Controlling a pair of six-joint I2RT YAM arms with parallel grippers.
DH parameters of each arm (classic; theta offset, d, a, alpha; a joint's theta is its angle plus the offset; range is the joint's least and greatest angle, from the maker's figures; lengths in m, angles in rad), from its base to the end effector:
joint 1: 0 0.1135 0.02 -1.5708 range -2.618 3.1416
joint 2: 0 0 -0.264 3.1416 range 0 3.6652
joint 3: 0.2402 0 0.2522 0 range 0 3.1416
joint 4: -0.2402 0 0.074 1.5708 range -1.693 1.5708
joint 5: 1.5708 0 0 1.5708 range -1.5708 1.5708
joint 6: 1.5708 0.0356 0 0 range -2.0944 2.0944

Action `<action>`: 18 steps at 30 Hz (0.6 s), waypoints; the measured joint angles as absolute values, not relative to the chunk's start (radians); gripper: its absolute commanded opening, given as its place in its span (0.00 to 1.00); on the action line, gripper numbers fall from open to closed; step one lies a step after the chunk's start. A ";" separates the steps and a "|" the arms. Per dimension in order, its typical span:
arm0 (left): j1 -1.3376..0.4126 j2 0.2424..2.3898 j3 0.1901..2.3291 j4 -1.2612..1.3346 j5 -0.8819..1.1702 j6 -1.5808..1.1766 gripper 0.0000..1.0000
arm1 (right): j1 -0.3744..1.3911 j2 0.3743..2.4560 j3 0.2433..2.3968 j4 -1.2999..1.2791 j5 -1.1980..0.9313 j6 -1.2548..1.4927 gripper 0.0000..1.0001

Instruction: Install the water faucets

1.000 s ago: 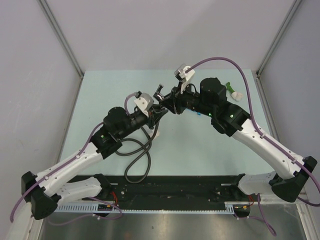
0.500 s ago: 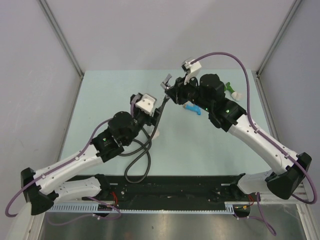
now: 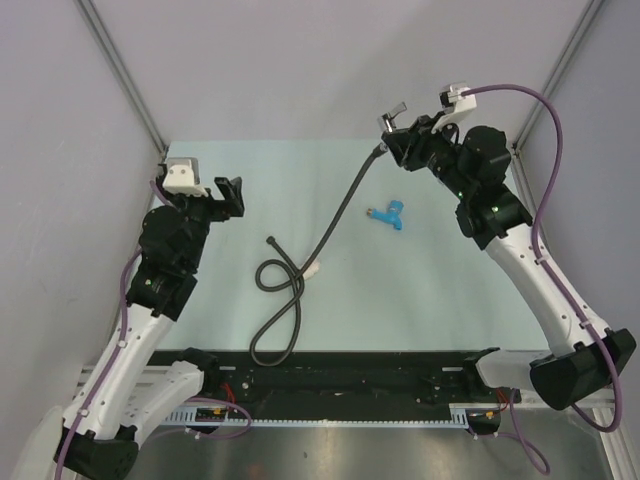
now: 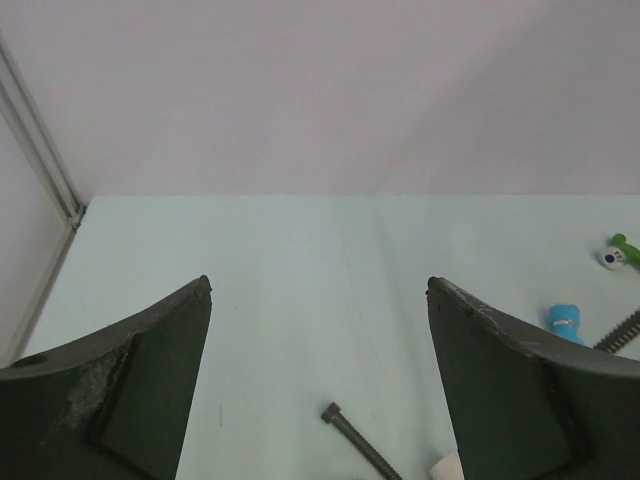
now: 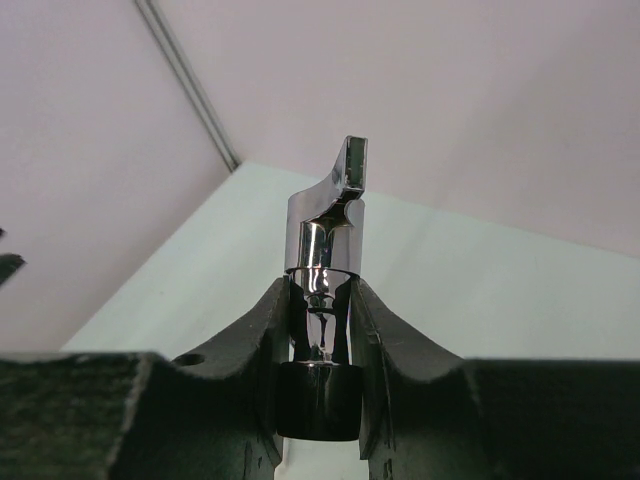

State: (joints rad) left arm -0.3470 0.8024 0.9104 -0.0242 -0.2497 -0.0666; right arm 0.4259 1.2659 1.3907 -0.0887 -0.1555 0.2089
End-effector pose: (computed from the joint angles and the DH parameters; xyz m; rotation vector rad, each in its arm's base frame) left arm 0.1739 -0.0535 0.3985 0.0068 1.4913 -0.1485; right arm 0.2577 0.1229 0.4593 -0.2948 1.5402 0.6215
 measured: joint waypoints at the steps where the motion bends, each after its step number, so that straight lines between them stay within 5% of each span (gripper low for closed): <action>1: -0.343 0.802 0.909 -0.033 -0.238 -0.081 0.90 | 0.422 1.268 1.391 -0.063 -0.171 0.212 0.00; 18: -0.340 0.721 0.906 -0.169 -0.181 -0.158 1.00 | 0.521 1.679 1.549 0.724 -0.337 0.321 0.00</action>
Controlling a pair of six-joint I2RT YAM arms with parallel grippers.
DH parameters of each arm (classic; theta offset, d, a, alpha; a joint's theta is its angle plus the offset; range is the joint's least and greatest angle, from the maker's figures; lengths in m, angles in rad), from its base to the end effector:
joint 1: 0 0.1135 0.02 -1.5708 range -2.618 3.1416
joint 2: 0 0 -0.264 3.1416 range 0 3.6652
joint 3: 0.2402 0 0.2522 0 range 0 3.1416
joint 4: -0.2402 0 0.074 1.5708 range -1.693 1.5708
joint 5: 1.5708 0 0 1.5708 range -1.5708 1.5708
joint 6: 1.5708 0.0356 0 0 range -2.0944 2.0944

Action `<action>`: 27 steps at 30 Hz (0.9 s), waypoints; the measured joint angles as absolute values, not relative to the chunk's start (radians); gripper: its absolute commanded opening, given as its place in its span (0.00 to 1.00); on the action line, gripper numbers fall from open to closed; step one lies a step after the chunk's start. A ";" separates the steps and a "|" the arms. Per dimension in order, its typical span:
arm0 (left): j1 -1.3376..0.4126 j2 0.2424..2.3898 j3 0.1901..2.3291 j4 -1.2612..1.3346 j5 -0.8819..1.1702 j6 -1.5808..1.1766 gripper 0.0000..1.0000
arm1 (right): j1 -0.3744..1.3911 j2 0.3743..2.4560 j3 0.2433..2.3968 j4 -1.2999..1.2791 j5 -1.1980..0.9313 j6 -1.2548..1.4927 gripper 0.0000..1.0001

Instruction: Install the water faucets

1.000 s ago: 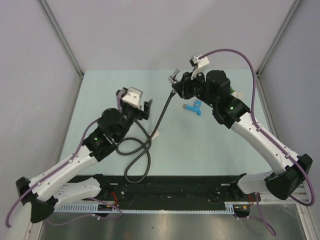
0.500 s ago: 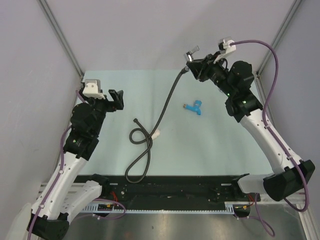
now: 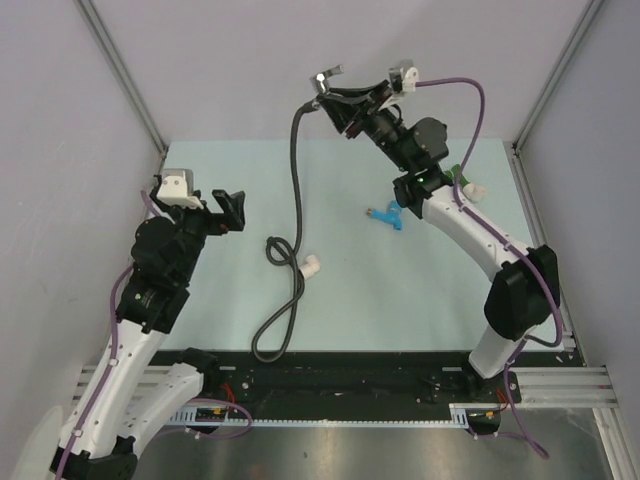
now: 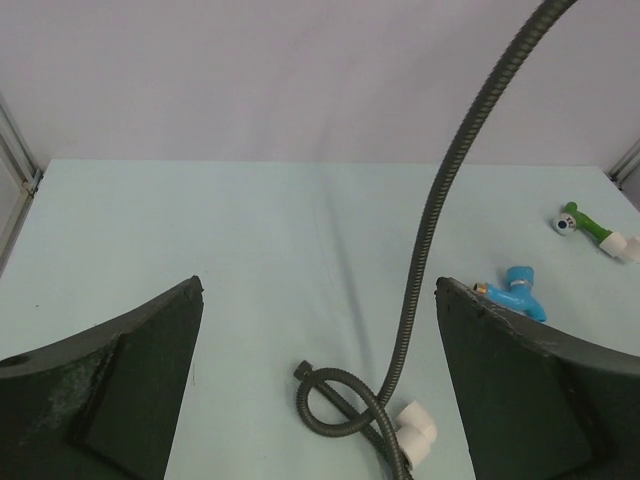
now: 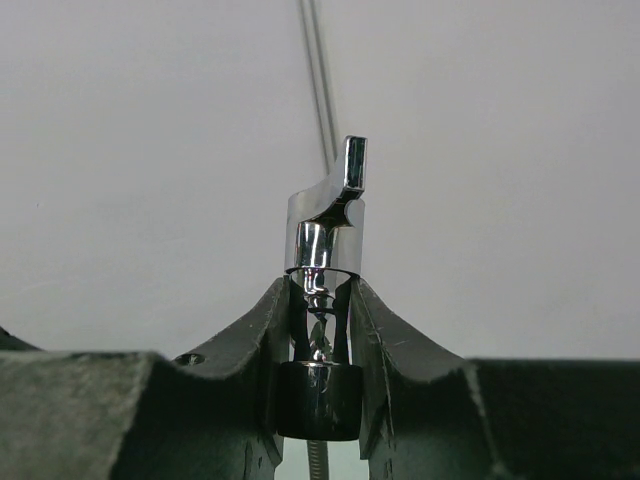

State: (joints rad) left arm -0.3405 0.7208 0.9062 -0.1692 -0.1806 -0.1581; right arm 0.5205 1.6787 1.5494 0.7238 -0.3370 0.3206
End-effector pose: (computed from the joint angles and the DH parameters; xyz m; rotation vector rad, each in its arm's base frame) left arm 0.1533 -0.0475 0.3936 -0.0009 1.5604 -0.2533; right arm 0.3310 0.2033 0.4641 -0.4209 0.9684 0.9293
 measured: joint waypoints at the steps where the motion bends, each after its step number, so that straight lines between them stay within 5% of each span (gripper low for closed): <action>1: -0.340 0.717 0.906 -0.175 -0.180 -0.158 1.00 | 0.529 1.697 1.549 0.728 -0.345 0.324 0.00; 16: -0.340 0.712 0.872 -0.237 -0.141 -0.221 1.00 | 0.523 2.048 1.455 0.402 -0.317 0.426 0.00; 17: -0.340 0.712 0.869 -0.242 -0.133 -0.231 1.00 | 0.519 2.071 1.453 0.383 -0.315 0.440 0.05; 21: -0.340 0.705 0.857 -0.262 -0.112 -0.260 1.00 | 0.503 2.135 1.453 0.353 -0.304 0.479 0.59; 27: -0.340 0.672 0.844 -0.306 -0.101 -0.289 1.00 | 0.477 2.179 1.536 0.297 -0.302 0.492 0.99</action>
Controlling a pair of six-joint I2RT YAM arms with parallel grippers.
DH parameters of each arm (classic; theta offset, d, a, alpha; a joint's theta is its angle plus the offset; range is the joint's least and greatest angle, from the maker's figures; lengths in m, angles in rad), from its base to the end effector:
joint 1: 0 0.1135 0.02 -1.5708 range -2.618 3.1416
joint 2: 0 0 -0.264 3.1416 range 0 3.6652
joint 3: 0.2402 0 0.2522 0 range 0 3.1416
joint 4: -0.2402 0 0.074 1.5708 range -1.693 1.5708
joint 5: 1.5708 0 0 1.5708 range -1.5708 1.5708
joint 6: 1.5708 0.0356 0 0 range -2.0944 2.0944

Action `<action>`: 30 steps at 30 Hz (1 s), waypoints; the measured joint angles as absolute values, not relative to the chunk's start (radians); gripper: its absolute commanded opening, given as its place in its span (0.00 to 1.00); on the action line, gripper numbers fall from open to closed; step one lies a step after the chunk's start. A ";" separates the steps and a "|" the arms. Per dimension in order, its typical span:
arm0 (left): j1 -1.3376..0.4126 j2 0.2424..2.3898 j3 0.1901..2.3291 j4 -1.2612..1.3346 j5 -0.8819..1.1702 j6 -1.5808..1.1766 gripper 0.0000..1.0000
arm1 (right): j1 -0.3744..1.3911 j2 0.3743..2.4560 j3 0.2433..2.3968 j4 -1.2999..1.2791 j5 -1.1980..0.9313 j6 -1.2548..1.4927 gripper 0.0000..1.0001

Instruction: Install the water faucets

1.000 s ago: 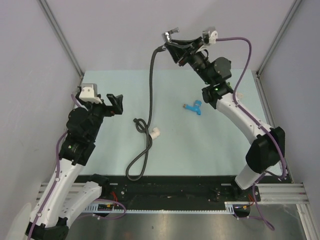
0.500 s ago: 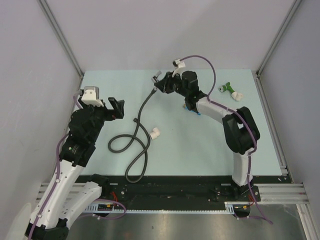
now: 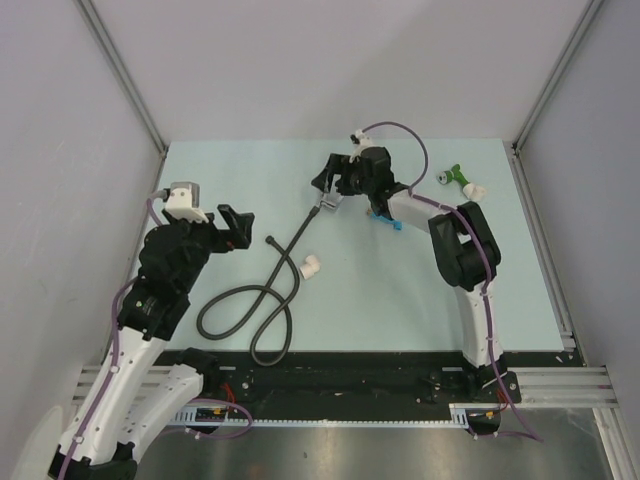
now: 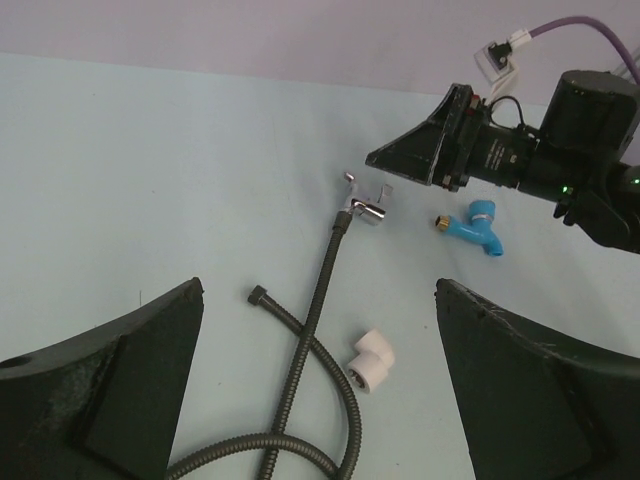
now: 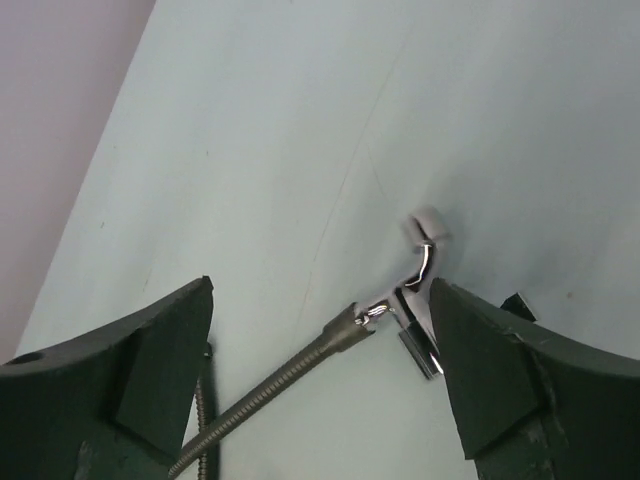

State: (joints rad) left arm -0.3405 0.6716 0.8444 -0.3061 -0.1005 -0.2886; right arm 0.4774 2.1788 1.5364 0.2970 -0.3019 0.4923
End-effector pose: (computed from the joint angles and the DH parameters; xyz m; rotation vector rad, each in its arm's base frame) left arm 0.1452 -0.0477 0.3645 -0.0309 1.7179 -0.3825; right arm 0.4432 0.2412 0.1949 -0.1993 2.0052 0.9261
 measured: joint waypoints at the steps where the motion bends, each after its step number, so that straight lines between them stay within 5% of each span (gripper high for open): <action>1: -0.340 0.668 0.844 -0.309 -0.101 -0.290 1.00 | 0.471 2.181 1.562 0.286 -0.301 0.490 1.00; 13: -0.340 0.676 0.874 -0.345 -0.118 -0.294 1.00 | 0.170 1.999 1.575 0.054 -0.293 0.585 1.00; 21: -0.340 0.664 0.955 -0.343 -0.202 -0.271 1.00 | -0.254 1.802 1.369 0.183 -0.649 0.798 1.00; 30: -0.340 0.609 0.971 -0.282 -0.285 -0.227 1.00 | -0.343 1.618 1.247 -0.038 -0.636 0.681 1.00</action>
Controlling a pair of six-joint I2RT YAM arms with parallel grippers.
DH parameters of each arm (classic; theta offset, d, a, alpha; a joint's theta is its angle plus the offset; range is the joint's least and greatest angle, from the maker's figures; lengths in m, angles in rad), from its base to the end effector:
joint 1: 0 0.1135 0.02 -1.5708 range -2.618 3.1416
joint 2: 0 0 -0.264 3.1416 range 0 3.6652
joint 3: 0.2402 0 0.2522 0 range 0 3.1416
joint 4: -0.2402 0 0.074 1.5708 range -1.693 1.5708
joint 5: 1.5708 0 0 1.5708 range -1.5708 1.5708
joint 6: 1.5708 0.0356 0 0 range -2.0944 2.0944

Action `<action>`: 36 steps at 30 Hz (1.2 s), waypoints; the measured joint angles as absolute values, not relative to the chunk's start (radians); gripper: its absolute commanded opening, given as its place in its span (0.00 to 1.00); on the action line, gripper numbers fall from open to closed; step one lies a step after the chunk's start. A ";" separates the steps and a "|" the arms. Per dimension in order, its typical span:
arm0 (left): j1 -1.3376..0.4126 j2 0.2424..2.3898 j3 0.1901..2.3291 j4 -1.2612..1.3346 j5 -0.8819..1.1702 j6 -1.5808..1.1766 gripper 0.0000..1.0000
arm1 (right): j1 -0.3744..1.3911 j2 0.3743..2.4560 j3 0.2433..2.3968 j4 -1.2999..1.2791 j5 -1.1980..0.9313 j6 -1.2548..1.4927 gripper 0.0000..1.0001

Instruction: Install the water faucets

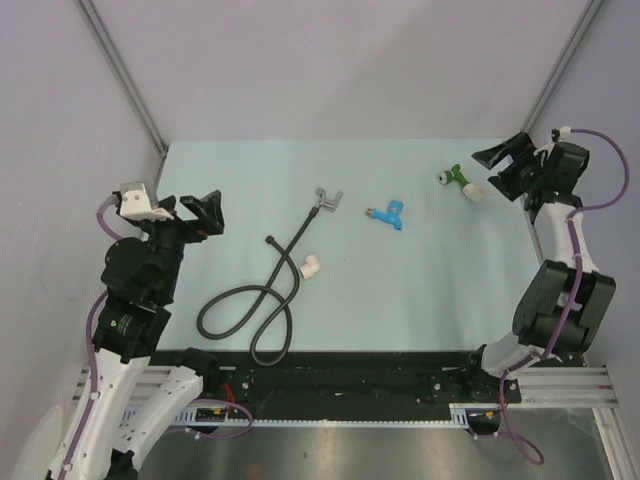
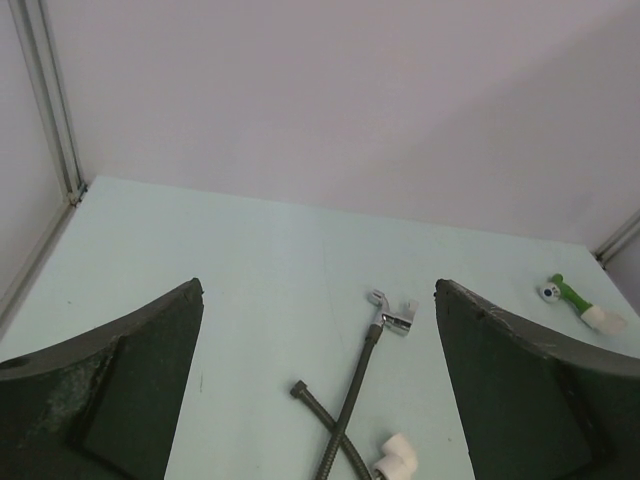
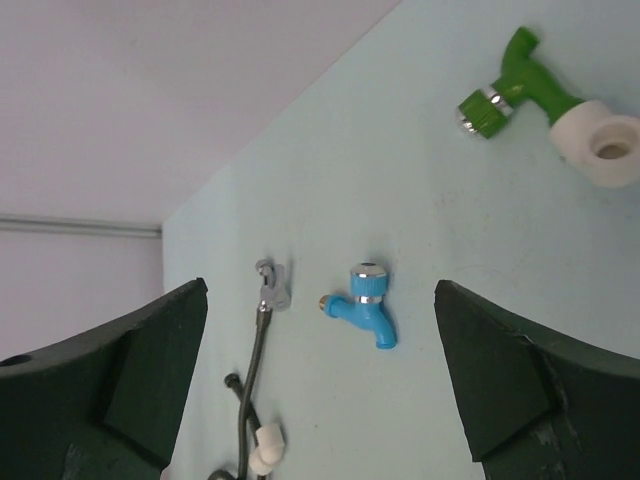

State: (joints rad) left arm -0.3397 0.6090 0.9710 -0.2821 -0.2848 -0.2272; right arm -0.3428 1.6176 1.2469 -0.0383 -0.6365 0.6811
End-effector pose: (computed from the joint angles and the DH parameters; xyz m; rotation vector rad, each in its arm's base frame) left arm 0.1156 -0.0303 0.4160 -0.1464 1.4918 -0.2449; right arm 0.3618 -0.1066 0.3036 0.5864 1.9026 0.8470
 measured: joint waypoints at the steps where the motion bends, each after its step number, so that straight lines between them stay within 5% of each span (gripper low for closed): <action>1: -0.340 0.601 0.971 -0.272 -0.290 -0.222 1.00 | -0.343 1.573 1.243 -0.079 -0.599 0.661 1.00; 12: -0.340 0.519 1.007 -0.213 -0.385 -0.128 1.00 | -0.371 1.148 1.242 -0.284 -0.216 0.519 1.00; 36: -0.340 0.483 1.042 -0.174 -0.450 0.009 1.00 | -0.180 0.853 1.272 -0.254 0.276 0.260 1.00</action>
